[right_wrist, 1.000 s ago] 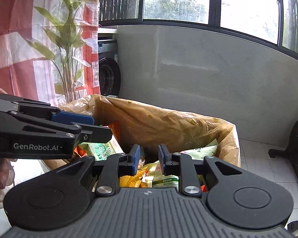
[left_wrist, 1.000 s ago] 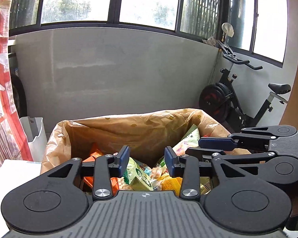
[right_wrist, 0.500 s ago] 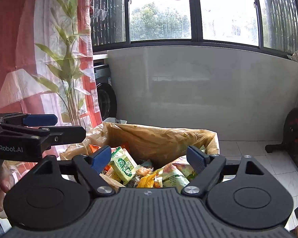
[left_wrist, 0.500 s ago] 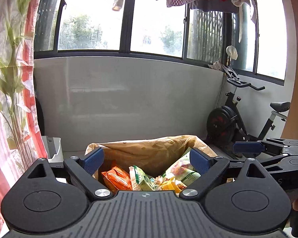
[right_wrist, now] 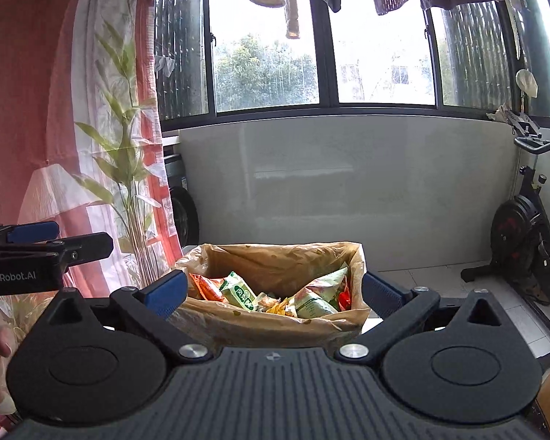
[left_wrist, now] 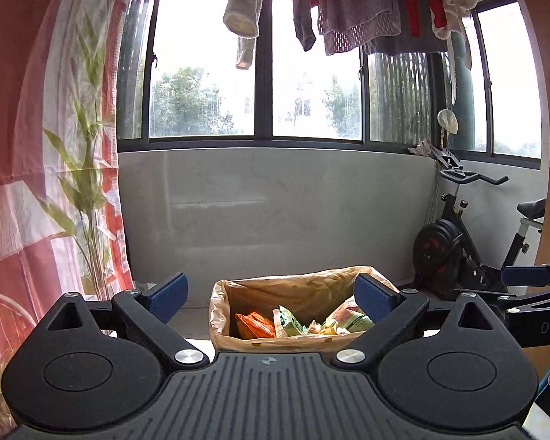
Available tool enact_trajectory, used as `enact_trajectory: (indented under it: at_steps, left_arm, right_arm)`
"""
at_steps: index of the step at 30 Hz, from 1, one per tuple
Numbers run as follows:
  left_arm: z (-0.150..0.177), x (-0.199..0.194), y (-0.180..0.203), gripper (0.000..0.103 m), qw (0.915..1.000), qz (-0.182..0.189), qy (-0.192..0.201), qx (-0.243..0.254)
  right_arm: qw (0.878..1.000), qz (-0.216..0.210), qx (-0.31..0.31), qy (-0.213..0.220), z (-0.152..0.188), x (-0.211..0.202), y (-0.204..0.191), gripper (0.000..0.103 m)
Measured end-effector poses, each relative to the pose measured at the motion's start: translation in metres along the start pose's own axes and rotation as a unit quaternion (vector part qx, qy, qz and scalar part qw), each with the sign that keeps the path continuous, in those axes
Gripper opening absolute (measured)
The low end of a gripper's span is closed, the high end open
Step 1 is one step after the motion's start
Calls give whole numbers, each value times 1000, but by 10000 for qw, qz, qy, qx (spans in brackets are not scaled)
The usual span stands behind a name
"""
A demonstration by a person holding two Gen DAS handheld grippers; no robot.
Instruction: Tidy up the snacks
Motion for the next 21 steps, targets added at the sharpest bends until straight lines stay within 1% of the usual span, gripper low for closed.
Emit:
enact_trajectory:
  at_steps: [3, 7, 11, 17, 21]
  left_arm:
    - [-10, -25, -3, 98, 9999, 21, 47, -91]
    - [-18, -55, -7, 98, 9998, -170, 93, 44]
    - [-18, -82, -10, 98, 9996, -283, 13, 38]
    - [-27, -105, -12, 98, 9988, -413, 215, 159]
    - [-30, -111, -11, 98, 9986, -418, 253, 185]
  right_arm:
    - [9999, 128, -52, 61, -3, -23, -5, 103]
    - [9997, 181, 86, 109, -6, -49, -13, 103]
    - [9995, 263, 73, 181, -9, -74, -22, 103]
    - [9995, 171, 139, 206, -8, -94, -28, 103]
    - [9994, 240, 90, 231, -10, -98, -28, 103]
Point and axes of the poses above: each gripper's, at about its wrist camera, not at the fingertips, and x roughly the way its jaws point, y to its right, z to its underside, the point moved 8 cm from there along x, roughly the way its jaws point, and after that the axes turned 13 degrees about y, right-handed, at the moved point
